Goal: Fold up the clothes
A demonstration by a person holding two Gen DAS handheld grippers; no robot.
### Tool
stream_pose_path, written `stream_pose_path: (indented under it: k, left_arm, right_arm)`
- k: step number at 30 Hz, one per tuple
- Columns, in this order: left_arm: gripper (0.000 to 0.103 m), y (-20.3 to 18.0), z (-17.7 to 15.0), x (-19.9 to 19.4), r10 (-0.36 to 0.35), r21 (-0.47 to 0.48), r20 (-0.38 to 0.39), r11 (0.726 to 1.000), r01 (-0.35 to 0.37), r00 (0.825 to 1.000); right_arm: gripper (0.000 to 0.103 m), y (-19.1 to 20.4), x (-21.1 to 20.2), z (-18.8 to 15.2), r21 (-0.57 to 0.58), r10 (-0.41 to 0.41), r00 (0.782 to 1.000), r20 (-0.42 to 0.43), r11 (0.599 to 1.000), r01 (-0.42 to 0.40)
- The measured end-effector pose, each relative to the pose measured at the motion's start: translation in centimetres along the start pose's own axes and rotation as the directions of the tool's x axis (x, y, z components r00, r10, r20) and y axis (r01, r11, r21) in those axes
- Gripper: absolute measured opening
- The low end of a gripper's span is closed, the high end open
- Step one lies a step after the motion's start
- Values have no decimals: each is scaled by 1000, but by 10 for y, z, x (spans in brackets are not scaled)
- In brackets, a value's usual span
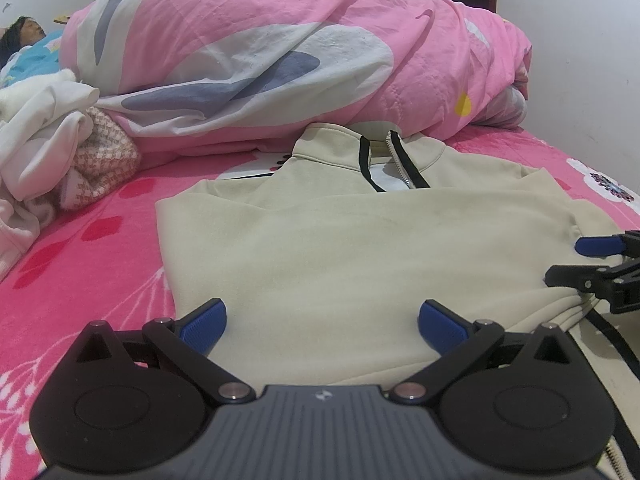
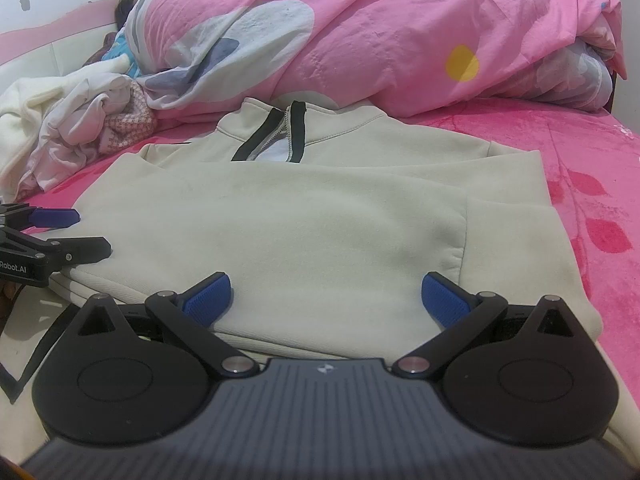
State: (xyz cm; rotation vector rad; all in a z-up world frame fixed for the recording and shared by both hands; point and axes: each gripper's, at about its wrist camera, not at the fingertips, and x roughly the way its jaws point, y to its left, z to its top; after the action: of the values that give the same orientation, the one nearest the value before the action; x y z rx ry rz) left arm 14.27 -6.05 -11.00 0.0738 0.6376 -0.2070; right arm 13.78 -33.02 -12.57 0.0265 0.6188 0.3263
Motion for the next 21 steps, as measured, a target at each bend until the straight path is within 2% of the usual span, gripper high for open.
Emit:
stream_pose_path:
  k: [21]
  left_arm:
    - [103,1,1,0,-3,-4,-1,1000,3,1000]
  right_arm:
    - [102,-1,1,0,0,-2,1000,1,1000,2]
